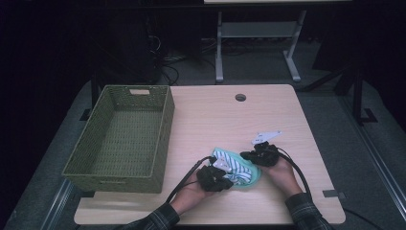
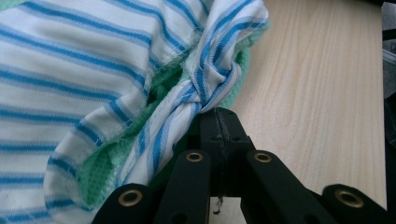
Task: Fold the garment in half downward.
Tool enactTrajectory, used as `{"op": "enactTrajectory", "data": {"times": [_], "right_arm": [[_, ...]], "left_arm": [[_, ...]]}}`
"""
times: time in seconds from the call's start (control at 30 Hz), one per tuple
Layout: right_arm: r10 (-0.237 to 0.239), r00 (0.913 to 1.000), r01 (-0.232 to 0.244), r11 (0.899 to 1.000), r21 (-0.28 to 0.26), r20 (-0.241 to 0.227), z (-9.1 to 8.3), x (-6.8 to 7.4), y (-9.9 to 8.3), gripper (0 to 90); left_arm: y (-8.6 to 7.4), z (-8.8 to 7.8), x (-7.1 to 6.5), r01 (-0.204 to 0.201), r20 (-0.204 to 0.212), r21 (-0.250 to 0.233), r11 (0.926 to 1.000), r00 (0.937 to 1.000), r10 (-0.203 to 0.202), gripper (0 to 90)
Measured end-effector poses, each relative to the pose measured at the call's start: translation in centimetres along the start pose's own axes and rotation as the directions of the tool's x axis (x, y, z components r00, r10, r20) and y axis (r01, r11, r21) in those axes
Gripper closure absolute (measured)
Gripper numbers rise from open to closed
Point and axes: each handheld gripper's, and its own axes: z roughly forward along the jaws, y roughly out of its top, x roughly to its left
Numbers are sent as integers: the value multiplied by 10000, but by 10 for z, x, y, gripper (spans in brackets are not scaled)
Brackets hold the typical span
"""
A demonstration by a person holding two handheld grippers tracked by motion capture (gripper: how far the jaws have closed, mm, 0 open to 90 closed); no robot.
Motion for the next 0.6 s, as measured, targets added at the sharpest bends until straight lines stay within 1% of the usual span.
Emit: {"op": "enactTrajectory", "data": {"times": [0.03,0.1,0.13,0.17,0.2,0.23,0.3,0.33,0.37,0.4,0.43,0.5,0.53,0.57,0.6], "right_arm": [[47,10000,-47,10000,22,-22,-1,0,-1,898],[-10,10000,10,10000,38,-33,-3,0,-2,899],[74,10000,-74,10000,55,-48,-4,1,-2,898],[-9,10000,9,10000,60,-64,-5,0,-3,899],[53,10000,-53,10000,73,-79,-6,1,-4,899],[-18,10000,19,10000,46,-65,-8,1,-5,898],[132,9999,-131,9999,26,-104,-11,2,-6,899],[77,9999,-77,10000,-1,-136,-12,2,-7,898],[159,9997,-158,9999,43,-170,-13,2,-8,899],[96,9998,-95,9999,47,-181,-14,3,-9,898],[138,9998,-138,9999,-10,-154,-15,4,-10,899],[11,9998,-11,10000,-2,-176,-17,5,-13,899],[116,9998,-116,9999,4,-171,-19,6,-14,899],[42,9997,-42,10000,-6,-226,-20,6,-16,899],[158,9995,-157,9999,5,-271,-22,8,-16,898]], "left_arm": [[0,0,1,10,-26,-11,10000,10000,-10,894],[-1,-1,3,64,-65,-32,10000,10000,-64,894],[-1,-2,3,63,-82,-34,10000,9999,-63,894],[-1,-2,4,109,-114,-80,9999,9999,-110,894],[-2,-3,5,73,-171,-60,10000,9998,-74,894],[-2,-4,6,85,-190,-57,9999,9998,-86,894],[-2,-5,7,86,-237,-77,9999,9997,-88,894],[-2,-5,7,81,-266,-74,9999,9996,-83,894],[-2,-6,8,43,-302,-58,10000,9995,-44,894],[-2,-6,9,49,-309,-60,10000,9995,-51,894],[-3,-6,9,99,-334,-71,9999,9994,-102,894],[-3,-7,10,87,-389,-53,9999,9992,-89,894],[-2,-7,11,107,-390,-40,9999,9992,-109,894],[-3,-7,12,115,-420,-62,9999,9991,-117,894],[-3,-8,13,145,-452,-75,9999,9989,-148,894]]}}
